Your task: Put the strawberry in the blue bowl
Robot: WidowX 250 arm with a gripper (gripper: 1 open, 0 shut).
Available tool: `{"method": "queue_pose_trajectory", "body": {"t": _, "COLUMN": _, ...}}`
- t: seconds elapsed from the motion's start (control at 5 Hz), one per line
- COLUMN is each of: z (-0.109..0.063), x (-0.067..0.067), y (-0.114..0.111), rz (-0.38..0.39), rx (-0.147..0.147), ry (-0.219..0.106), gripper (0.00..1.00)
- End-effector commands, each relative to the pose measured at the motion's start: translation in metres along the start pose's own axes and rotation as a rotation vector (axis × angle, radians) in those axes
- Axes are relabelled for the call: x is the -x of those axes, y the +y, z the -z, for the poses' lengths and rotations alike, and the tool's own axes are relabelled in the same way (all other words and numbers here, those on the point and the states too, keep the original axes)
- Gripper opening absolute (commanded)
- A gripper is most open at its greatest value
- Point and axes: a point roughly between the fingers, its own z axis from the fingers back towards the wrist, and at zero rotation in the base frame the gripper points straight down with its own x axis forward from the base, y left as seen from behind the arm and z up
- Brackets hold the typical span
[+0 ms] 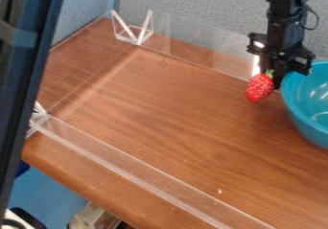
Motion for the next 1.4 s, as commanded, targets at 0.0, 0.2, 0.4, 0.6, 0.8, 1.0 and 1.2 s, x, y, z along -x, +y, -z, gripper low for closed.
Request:
{"method": "queue_pose_trajectory", "body": {"t": 0.0, "z": -0.019, "x": -0.008, "y": -0.021, "rz": 0.065, "rx": -0.006, "ry": -0.060, "gripper": 0.00}}
{"method": "queue_pose_trajectory", "body": {"t": 0.2, "z": -0.017, "x": -0.007, "y": -0.024, "rz": 0.083, "rx": -0.005, "ry": -0.064, "gripper": 0.00}}
{"method": "queue_pose_trajectory", "body": {"t": 0.4, "z": -0.020, "x": -0.011, "y": -0.026, "rz": 0.102, "rx": -0.011, "ry": -0.076, "gripper": 0.00}}
{"method": "queue_pose_trajectory", "body": {"t": 0.6, "z": -0.023, "x": -0.014, "y": -0.025, "rz": 0.116, "rx": -0.017, "ry": -0.082, "gripper": 0.00}}
{"method": "queue_pose_trajectory", "body": {"t": 0.8, "z": -0.027, "x": -0.014, "y": -0.023, "rz": 0.129, "rx": -0.023, "ry": -0.090, "gripper": 0.00}}
{"method": "queue_pose_trajectory", "body": {"t": 1.0, "z": -0.030, "x": -0.015, "y": -0.021, "rz": 0.142, "rx": -0.029, "ry": -0.096, "gripper": 0.00}}
{"method": "queue_pose_trajectory", "body": {"t": 1.2, "z": -0.033, "x": -0.016, "y": -0.019, "rz": 0.155, "rx": -0.035, "ry": -0.101, "gripper": 0.00}}
